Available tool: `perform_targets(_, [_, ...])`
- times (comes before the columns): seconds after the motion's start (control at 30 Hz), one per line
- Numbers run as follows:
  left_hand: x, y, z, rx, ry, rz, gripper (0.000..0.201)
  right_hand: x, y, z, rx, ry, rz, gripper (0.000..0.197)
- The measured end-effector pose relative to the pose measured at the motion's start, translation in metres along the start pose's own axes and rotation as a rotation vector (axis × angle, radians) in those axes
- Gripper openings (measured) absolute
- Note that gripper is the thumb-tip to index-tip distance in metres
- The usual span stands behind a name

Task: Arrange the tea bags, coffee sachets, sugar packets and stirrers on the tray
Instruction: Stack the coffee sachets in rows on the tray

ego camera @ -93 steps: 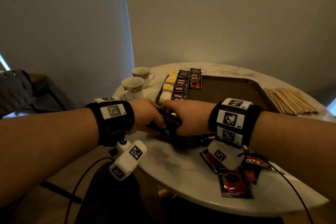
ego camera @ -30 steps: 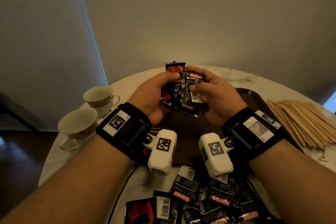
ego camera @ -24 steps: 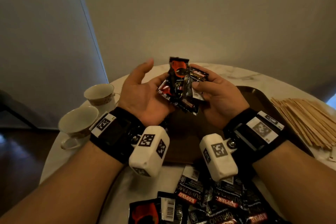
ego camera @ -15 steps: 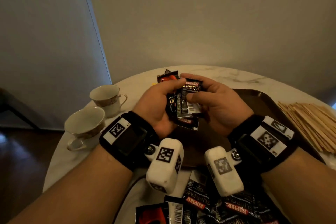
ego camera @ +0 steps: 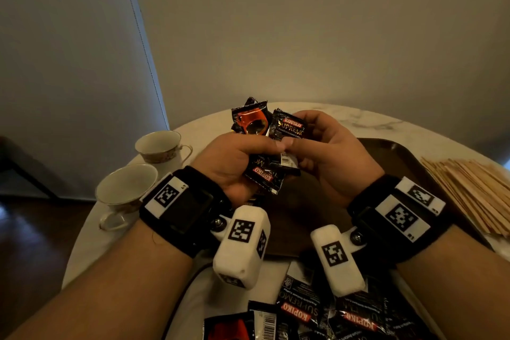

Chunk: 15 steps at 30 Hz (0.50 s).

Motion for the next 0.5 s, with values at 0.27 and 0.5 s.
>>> perform_targets(0.27, [0.008, -0.003, -0.011, -0.143, 0.111, -0.235, 0.032, 0.007, -0.002, 0.007, -0.008, 0.134, -0.187, 0.020])
perform_targets(0.5, [0.007, 0.001, -0.012, -0.239, 0.341, -0.245, 0.022, -0.005, -0.007, 0.006, -0.088, -0.038, -0.095, 0.005])
Point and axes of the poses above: each hand's wrist, its own y-axis towards the middle knuckle, its own x-axis out of the back of the hand, z = x × y, the point moved 4 cm from there along y, towards the middle knuckle, and after that the axes turned 12 degrees about z, right-handed, at the moved point
